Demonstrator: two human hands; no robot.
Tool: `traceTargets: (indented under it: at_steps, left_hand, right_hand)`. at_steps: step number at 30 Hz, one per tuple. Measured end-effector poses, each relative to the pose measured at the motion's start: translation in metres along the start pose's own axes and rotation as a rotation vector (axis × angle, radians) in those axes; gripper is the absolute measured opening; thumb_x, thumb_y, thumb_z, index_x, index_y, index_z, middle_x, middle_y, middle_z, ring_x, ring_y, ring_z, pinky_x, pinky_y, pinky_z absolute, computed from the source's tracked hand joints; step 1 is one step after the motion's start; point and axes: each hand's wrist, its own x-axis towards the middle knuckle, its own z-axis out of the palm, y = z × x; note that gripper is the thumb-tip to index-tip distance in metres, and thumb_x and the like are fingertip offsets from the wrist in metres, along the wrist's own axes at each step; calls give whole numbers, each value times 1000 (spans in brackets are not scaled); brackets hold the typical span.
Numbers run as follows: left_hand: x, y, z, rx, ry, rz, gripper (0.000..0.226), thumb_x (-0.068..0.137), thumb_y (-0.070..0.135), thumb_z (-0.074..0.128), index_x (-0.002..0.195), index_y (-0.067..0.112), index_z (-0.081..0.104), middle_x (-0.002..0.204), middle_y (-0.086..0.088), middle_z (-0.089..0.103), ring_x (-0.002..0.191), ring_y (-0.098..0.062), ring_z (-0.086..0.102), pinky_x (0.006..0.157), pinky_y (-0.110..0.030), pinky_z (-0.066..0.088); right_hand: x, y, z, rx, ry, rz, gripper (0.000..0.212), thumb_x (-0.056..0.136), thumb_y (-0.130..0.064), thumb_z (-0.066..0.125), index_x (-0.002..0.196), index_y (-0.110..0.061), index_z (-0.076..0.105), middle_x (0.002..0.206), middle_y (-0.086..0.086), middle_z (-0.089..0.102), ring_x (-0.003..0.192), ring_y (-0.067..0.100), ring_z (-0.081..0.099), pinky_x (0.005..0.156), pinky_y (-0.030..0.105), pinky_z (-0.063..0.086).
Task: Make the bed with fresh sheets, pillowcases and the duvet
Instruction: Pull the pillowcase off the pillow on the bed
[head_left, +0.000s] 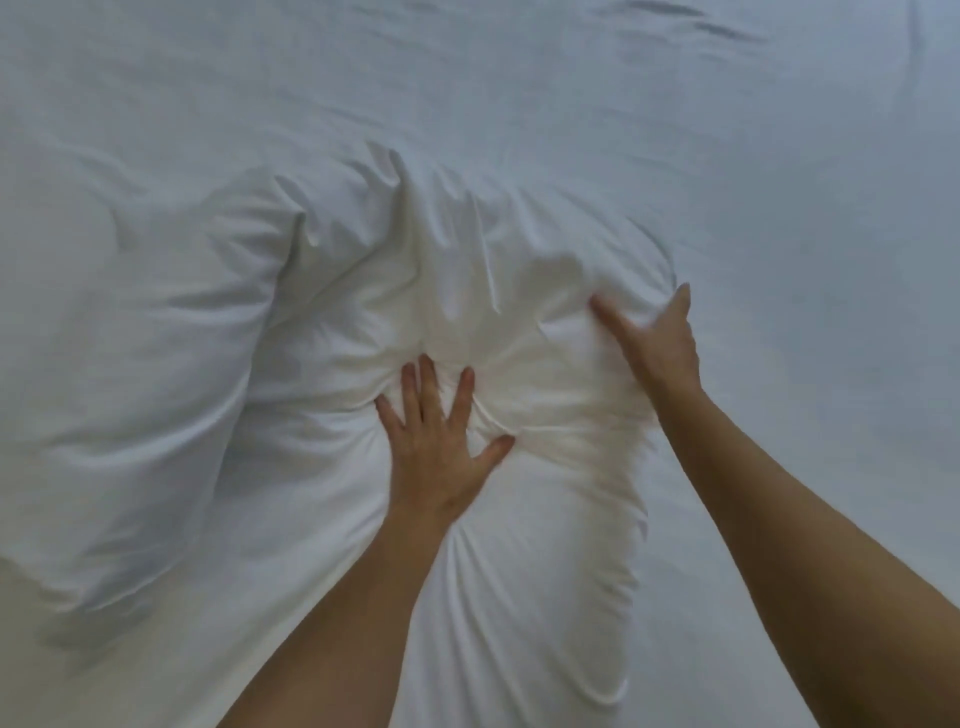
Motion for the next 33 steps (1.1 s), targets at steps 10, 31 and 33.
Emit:
traceTargets:
  at_steps: [10, 31, 33]
  left_hand:
    - [15, -9, 57, 64, 276, 62, 75, 84, 73, 31, 142, 26, 35, 149, -21, 22, 137, -37, 23, 109, -58, 7]
    - [-211, -69, -94, -586, -112, -267, 50, 94, 45, 44, 140, 24, 49, 122, -6, 65, 107, -15, 62, 92, -28, 46]
    - [-268, -79, -142, -690, 85, -414, 35, 93, 30, 53, 127, 25, 59, 102, -3, 71, 88, -14, 67, 75, -24, 48]
  right_hand:
    - [94, 27, 39, 97, 73, 119, 106, 57, -68, 76, 138, -14, 34, 136, 6, 50, 124, 29, 47, 102, 37, 39]
    - [-282, 8, -27, -42, 20, -825, 41, 65, -39, 68, 78, -1, 62, 71, 13, 67, 68, 34, 64, 57, 33, 42]
    - [-332, 11, -36, -116, 0, -1041, 30, 68, -33, 60, 67, -3, 57, 60, 11, 60, 55, 32, 58, 55, 27, 36]
